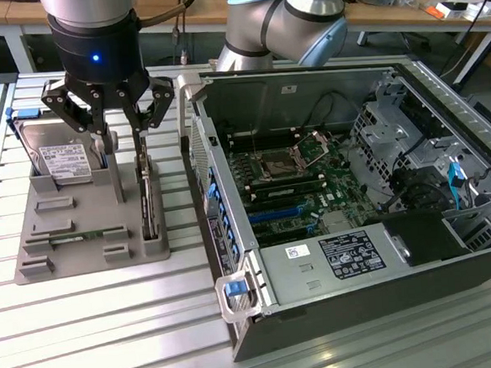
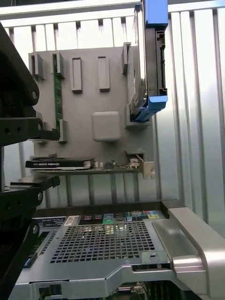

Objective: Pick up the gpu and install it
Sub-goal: 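Pick up the gpu and move the gpu toward the slot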

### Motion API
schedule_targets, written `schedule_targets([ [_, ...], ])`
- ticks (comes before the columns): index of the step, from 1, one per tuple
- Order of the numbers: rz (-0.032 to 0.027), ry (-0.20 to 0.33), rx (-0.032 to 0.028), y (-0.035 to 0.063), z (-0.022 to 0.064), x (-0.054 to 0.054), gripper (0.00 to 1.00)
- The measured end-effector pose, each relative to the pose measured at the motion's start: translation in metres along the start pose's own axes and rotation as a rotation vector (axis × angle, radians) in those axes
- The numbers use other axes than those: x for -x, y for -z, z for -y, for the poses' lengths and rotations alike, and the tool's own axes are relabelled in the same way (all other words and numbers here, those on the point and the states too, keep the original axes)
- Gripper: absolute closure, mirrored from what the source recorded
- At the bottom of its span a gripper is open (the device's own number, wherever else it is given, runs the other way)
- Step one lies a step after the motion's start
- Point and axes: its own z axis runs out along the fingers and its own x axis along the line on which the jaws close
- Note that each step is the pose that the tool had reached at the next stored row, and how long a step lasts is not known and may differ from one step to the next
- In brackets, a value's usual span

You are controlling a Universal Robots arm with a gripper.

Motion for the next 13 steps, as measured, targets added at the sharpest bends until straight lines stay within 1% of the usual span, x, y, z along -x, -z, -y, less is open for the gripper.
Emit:
schedule_targets([
  [13, 0.0000, 0.000, -0.0001, -0.0132, 0.0006, 0.000, 0.58],
])
